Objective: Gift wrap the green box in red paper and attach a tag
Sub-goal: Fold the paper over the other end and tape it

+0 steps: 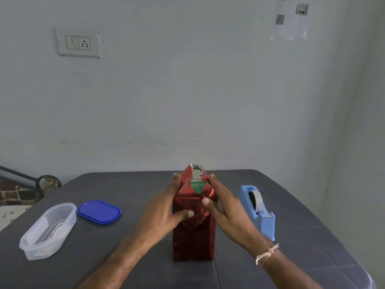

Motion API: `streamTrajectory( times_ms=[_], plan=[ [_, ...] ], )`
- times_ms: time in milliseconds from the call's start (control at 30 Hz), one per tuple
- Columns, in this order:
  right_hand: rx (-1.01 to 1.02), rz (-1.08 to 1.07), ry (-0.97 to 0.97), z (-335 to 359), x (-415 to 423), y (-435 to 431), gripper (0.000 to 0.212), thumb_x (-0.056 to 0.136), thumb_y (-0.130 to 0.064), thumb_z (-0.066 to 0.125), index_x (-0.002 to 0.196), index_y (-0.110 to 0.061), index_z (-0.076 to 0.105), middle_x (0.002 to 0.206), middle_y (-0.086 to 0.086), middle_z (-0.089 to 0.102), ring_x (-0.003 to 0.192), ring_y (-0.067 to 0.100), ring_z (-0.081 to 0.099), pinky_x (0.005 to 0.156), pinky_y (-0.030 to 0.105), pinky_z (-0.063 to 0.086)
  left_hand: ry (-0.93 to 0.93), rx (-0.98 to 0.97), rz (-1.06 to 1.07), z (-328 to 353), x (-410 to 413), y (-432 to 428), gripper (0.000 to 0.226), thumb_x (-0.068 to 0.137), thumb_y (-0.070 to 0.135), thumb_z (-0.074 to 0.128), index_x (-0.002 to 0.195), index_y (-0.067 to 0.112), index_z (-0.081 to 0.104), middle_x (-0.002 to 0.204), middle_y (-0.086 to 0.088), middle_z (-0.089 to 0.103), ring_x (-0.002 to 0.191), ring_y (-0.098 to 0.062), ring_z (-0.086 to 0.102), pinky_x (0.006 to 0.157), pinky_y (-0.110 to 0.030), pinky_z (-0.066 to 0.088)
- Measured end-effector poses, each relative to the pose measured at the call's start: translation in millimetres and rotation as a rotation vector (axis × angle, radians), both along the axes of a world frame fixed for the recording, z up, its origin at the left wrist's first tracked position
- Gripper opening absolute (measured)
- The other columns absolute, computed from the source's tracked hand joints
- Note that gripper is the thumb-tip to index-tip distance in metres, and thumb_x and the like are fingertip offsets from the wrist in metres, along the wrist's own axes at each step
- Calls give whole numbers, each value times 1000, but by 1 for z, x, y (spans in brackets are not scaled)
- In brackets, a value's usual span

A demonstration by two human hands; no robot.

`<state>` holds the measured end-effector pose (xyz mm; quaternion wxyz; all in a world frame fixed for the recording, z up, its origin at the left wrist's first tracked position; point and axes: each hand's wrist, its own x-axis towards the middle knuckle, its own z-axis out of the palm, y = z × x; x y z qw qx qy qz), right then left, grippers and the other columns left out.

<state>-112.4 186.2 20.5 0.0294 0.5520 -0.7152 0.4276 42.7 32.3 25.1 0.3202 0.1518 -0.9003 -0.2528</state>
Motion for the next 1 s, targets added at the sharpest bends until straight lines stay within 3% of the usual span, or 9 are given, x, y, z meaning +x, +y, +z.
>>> streamTrajectory(
  times_ms=[100, 333, 467, 500, 567, 600, 700, 867, 1000],
  plan=[
    [143, -29, 143, 6, -4, 3, 86, 91, -82, 29, 163, -36, 15, 169, -18, 13, 155, -2, 7, 126, 31, 21, -118, -107, 12, 7, 1, -6, 105, 81, 54, 77, 163, 31, 14, 164, 20, 4, 149, 5, 2, 123, -20, 10],
    [266, 14, 281, 19, -12, 12, 89, 92, -81, 32, 163, -30, 20, 170, -16, 12, 155, -4, 3, 126, 30, 20, -306, -200, -59, 19, 0, -19, 113, 74, 73, 68, 163, 30, 13, 168, 17, 6, 153, 3, -1, 128, -31, 14],
    [299, 50, 188, 26, -12, 17, 93, 87, -89, 14, 162, -34, 24, 169, -20, 13, 153, -9, 2, 128, 39, 18, -387, -207, -115, 32, 10, -16, 114, 70, 97, 33, 163, 33, 15, 168, 15, 12, 153, 1, 11, 125, -28, 20],
    [295, 57, 154, 27, -12, 17, 90, 88, -88, 12, 161, -35, 26, 168, -21, 15, 152, -10, 3, 129, 39, 18, -382, -182, -104, 34, 12, -16, 104, 73, 96, 24, 158, 37, 22, 164, 12, 30, 147, -1, 32, 117, -25, 33],
    [289, 62, 106, 29, -12, 17, 84, 91, -85, 11, 159, -39, 30, 167, -23, 18, 152, -10, 6, 128, 40, 18, -338, -115, -67, 35, 13, -16, 88, 72, 98, 6, 130, 40, 37, 119, 10, 65, 94, -2, 63, 80, -15, 49],
    [288, 62, 97, 29, -12, 17, 80, 93, -82, 11, 157, -41, 32, 166, -24, 19, 152, -10, 7, 128, 40, 18, -319, -82, -59, 34, 11, -18, 83, 71, 99, 1, 117, 40, 37, 99, 11, 60, 78, -4, 56, 68, -14, 47],
    [276, 59, 77, 29, -11, 17, 64, 100, -73, 15, 153, -46, 37, 164, -26, 23, 152, -9, 12, 128, 39, 20, -260, 8, -64, 36, 6, -20, 87, 66, 101, -5, 110, 39, 37, 93, 18, 36, 76, 2, 36, 59, -4, 37],
    [192, 117, -206, 33, -10, 15, 50, 102, -70, 24, 136, -50, 54, 156, -30, 38, 147, -6, 31, 127, 36, 24, -145, 235, -83, 50, 6, -10, 56, 104, 51, 24, 141, 22, 55, 131, 19, 52, 115, 8, 47, 79, 9, 30],
    [158, 103, -319, 36, -8, 15, 50, 103, -63, 32, 133, -40, 64, 153, -27, 44, 144, -4, 37, 120, 24, 24, -90, 257, -93, 51, 2, -21, 41, 107, 38, 36, 94, 26, 73, 108, 20, 69, 97, 18, 61, 92, -11, 47]
  ],
)
